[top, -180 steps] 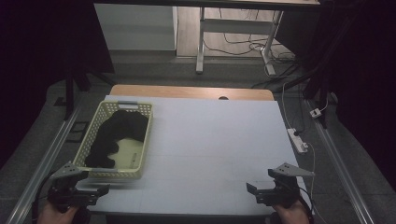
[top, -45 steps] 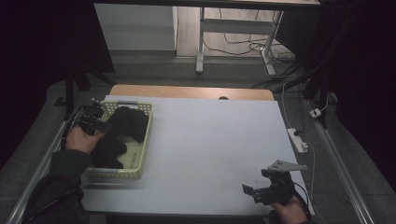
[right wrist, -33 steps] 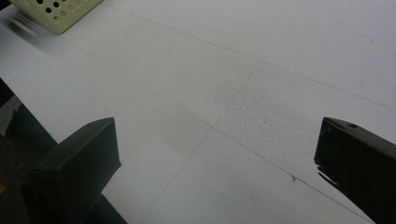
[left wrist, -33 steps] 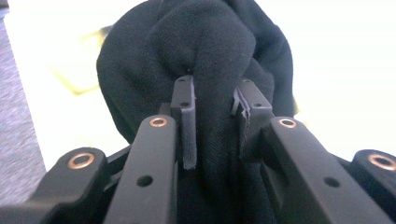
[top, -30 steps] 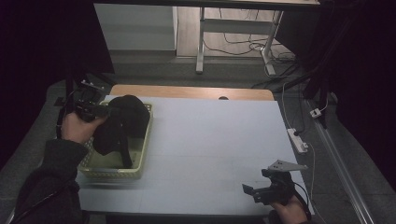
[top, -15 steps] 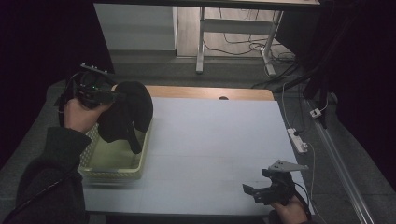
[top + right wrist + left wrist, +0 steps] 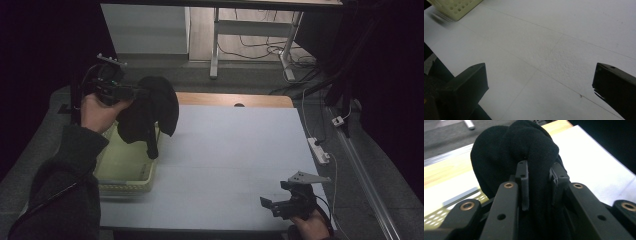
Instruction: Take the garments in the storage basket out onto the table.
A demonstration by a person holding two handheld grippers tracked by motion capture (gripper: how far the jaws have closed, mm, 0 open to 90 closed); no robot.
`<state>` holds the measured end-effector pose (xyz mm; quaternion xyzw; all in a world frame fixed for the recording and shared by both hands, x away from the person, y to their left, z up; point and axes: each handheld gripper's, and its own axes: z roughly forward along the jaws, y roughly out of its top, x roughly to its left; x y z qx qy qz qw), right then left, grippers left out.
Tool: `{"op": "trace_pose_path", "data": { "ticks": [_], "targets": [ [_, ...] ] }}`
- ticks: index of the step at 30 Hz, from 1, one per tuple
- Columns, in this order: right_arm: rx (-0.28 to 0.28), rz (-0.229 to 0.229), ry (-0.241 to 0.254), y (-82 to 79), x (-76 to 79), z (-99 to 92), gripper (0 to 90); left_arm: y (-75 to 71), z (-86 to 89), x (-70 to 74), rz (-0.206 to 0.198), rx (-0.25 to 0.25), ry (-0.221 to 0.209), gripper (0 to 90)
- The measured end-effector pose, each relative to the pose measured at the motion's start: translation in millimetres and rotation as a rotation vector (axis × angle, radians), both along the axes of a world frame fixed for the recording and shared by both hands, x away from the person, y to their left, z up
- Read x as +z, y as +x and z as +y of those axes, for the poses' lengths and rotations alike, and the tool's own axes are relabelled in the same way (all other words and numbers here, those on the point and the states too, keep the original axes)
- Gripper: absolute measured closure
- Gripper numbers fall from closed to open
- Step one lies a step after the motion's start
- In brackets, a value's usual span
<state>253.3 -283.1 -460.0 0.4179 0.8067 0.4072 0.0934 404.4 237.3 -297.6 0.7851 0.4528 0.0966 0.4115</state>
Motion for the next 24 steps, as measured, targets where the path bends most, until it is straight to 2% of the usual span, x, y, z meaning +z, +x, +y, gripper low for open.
{"op": "trace_pose_path", "data": {
  "ticks": [7,13,24],
  "targets": [
    [0.002,0.000,-0.002,-0.1,0.2,-0.2,0.0,3.6,-22.2,6.1,-0.007,-0.047,0.002,72.7],
    [0.003,0.000,-0.001,-0.1,0.1,-0.3,0.0,7.6,-42.3,7.9,-0.012,-0.073,0.025,72.6],
    [0.004,-0.001,-0.004,-0.6,0.5,-0.5,0.0,16.9,-79.2,-1.1,-0.003,-0.134,0.041,72.4]
  ]
}}
